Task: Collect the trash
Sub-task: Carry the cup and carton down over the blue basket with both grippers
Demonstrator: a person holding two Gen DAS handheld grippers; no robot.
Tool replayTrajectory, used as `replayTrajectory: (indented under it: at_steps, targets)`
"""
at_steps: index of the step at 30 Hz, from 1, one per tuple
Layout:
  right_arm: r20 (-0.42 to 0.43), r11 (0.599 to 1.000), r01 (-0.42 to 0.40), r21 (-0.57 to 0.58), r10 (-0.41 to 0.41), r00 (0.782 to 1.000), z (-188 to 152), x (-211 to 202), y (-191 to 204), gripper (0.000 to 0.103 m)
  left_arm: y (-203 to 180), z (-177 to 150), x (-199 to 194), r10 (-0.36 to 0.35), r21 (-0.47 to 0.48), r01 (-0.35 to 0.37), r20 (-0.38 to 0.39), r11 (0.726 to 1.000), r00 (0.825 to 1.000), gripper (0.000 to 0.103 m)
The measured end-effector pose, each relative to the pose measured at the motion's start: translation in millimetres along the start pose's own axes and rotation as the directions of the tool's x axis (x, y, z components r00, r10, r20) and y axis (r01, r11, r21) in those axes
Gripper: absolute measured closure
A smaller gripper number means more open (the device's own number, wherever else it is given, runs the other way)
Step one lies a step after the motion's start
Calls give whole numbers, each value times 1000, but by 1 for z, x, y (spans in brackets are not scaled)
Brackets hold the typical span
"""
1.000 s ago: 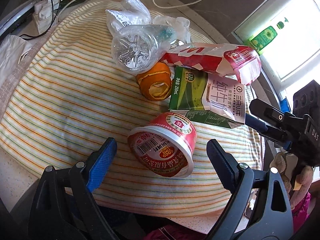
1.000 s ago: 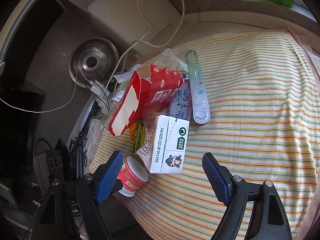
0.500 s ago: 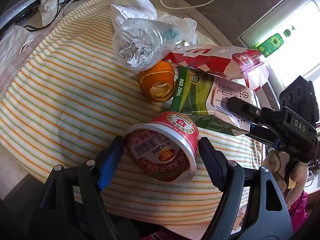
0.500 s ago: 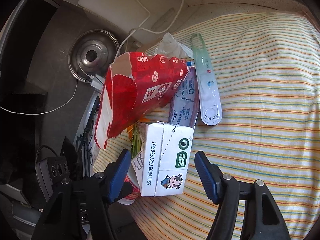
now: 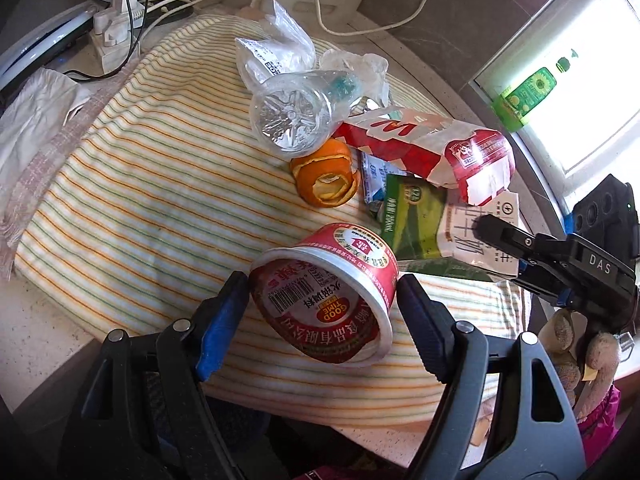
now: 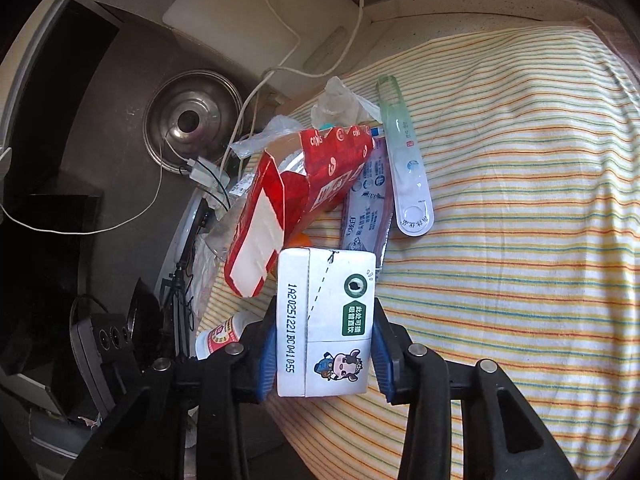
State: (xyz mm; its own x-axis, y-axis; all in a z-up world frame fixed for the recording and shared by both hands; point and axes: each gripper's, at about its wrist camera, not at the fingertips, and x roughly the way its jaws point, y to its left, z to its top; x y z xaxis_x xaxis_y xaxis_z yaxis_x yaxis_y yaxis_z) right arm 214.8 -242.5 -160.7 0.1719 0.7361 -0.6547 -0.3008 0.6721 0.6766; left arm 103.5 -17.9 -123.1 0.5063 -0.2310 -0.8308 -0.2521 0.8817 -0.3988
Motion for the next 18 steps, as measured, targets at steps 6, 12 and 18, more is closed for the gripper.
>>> replayTrajectory:
  at_steps: [6, 12, 18]
  targets:
    - [67, 997, 76, 8, -77, 995, -24, -24, 10, 62, 14, -12, -21, -9, 37, 8, 10, 999, 1000, 25]
    - [117, 990, 137, -11, -135, 984, -52, -43, 31, 62, 30, -28, -41, 5, 75, -5, 10, 997, 1000, 25]
    - [150, 985, 167, -43, -159, 976, -81, -55, 55, 62, 51, -49, -60, 19, 91, -20, 12, 996, 1000, 25]
